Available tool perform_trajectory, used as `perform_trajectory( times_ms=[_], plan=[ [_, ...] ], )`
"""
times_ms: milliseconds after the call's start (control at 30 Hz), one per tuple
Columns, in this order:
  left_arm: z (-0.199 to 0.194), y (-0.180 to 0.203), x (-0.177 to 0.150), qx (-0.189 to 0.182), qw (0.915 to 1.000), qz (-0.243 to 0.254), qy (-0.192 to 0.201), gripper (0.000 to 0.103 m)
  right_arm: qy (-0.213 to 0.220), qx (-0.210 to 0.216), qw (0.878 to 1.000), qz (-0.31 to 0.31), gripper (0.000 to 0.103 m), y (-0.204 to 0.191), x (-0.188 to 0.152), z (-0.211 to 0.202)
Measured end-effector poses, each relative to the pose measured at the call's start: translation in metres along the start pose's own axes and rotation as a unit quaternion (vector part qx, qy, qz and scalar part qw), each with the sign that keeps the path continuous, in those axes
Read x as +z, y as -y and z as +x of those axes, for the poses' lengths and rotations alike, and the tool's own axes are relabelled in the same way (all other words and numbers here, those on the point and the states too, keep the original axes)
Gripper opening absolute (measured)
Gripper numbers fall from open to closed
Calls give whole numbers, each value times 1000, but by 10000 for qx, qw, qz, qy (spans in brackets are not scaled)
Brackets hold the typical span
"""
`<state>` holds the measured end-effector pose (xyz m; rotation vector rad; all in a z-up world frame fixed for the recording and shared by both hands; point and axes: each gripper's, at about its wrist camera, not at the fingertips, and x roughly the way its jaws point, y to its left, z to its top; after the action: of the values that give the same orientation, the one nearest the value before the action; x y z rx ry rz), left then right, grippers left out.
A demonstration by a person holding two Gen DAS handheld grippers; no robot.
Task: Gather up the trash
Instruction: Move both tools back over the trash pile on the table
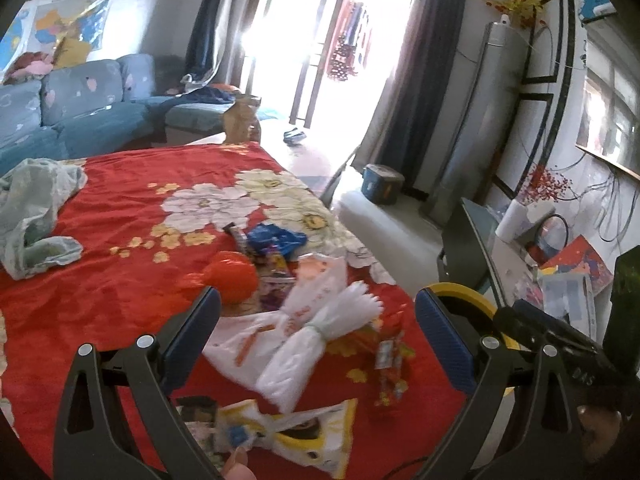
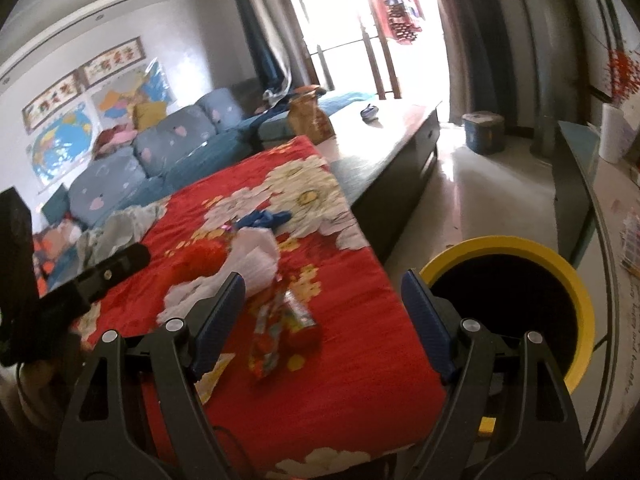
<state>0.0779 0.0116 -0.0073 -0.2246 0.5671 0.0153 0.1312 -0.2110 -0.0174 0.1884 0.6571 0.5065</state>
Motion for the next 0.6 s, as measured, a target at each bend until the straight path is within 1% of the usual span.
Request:
perform_trajectory(
  times_ms=[300,600],
  plan=[
    [-7,-32,-5,262,9996,-26,-79,95,-269,201,9989,-312,72,-32,-11,13],
    [-14,-63,-11,404,9987,-182,-256,95,-568,465,9946,-727,72,-66,-28,22]
  ],
)
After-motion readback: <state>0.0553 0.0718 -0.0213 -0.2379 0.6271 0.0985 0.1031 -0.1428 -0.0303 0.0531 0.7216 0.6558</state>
